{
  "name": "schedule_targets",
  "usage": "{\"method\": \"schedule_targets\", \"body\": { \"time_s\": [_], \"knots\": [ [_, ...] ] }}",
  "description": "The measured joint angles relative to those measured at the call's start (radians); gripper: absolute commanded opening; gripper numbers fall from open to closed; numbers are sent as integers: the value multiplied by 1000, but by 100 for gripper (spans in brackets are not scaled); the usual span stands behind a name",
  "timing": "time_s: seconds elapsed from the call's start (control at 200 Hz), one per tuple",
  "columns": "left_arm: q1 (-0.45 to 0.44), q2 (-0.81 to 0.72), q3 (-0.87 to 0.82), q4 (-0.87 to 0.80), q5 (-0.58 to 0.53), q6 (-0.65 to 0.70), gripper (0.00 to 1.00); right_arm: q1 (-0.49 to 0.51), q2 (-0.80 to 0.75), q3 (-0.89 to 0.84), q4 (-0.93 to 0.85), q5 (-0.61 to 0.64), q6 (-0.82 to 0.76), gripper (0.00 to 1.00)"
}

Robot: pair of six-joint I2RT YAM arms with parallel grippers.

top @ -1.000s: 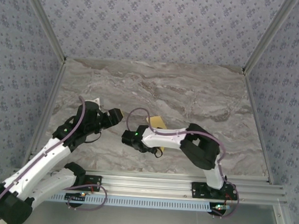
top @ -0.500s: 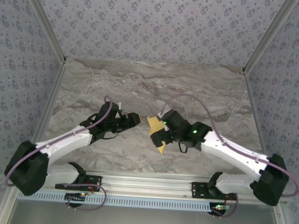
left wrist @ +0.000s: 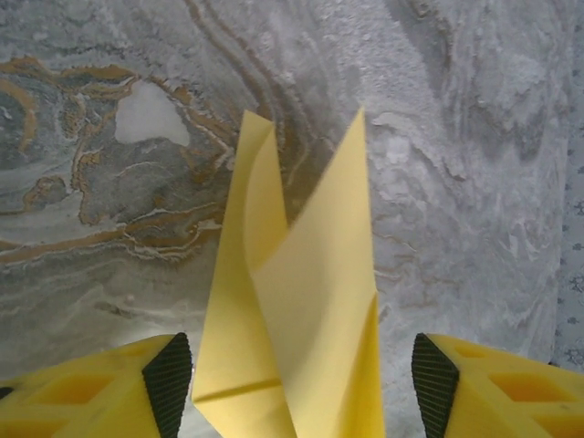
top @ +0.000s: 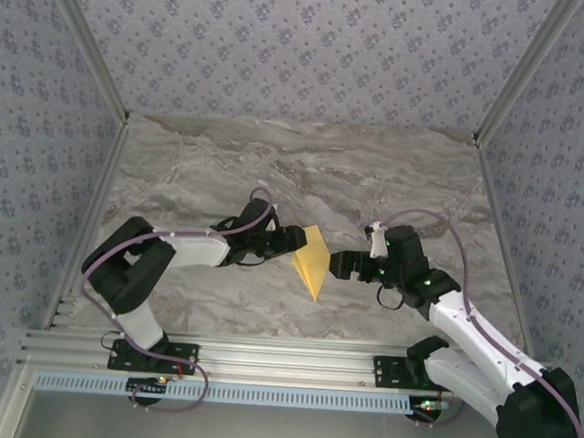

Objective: Fold a paper plane with a square sheet of paper (fold left side to right side)
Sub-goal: Pick up the paper from the center of the table.

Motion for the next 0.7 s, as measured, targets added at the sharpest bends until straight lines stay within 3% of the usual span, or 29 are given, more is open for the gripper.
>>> {"method": "schedule_targets", "body": {
  "time_s": [0.08, 0.355, 0.555, 0.7],
  "knots": [
    [0, 36, 16, 8, 5, -2, 59, -9, -6, -20, 23, -33, 10, 100],
    [0, 82, 54, 44, 31, 15, 21, 2, -15, -46, 76, -55, -5, 100],
    [8, 39, 12, 76, 43, 49, 11, 28, -16, -63, 93, -60, -48, 100],
    [36, -90, -88, 122, 89, 67, 5, -74, 12, -81, 198, -198, -32, 100]
  ]
}}
